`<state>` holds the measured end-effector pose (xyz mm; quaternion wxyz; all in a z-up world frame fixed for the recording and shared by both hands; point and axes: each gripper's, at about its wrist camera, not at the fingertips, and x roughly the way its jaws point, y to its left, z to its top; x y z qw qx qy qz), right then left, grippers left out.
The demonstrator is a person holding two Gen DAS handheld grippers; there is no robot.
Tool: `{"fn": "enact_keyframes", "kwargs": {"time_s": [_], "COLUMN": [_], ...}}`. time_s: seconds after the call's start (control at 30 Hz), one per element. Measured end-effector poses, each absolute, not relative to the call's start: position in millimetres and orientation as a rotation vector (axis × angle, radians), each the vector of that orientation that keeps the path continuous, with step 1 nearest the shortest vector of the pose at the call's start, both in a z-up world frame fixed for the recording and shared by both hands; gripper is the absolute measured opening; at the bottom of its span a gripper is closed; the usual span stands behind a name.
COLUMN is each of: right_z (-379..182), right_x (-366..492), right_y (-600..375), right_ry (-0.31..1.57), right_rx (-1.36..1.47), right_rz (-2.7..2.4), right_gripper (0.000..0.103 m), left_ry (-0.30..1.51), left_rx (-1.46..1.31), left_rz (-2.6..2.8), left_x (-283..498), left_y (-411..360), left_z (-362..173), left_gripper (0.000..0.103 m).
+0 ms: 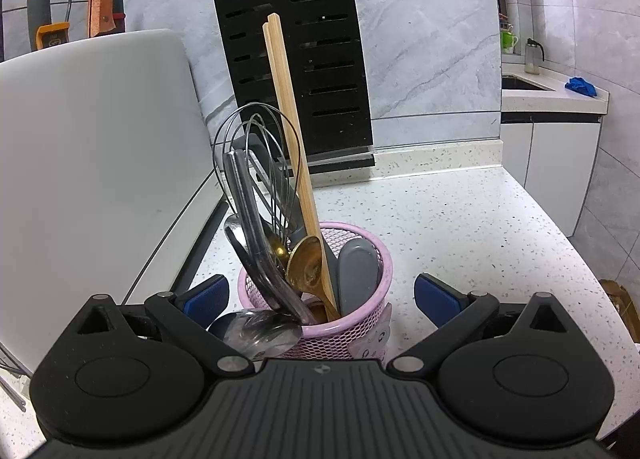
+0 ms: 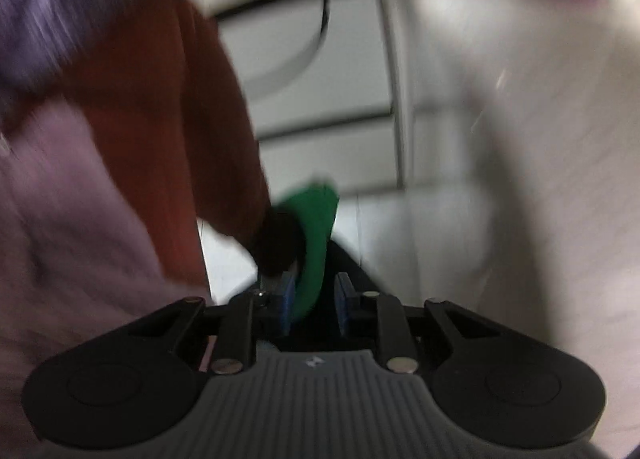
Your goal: Organize utensils
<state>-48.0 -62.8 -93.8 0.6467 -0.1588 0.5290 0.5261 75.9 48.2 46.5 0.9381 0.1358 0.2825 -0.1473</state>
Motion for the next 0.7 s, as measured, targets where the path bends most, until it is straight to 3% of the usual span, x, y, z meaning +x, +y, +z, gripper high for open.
{"fn": "enact_keyframes", "kwargs": {"time_s": [0.27, 0.7], "right_z": [-202.2, -344.3], "right_x": [-54.1, -78.9], "right_y": [-22.9, 5.6], "right_ry": [1.601, 2.087], "right_rx": [-0.400, -0.377], "right_rz": [1.080, 0.709], "right_gripper": [0.016, 0.017], "left_ry": [0.572, 0.566], "left_rx": [0.273, 0.265], "left_rz": [-0.300, -0.320], "left_x": [76.1, 75.4], "left_y": [47.9, 47.4], "left_z": [45.7, 48.0], "left_gripper": [0.103, 0.103]}}
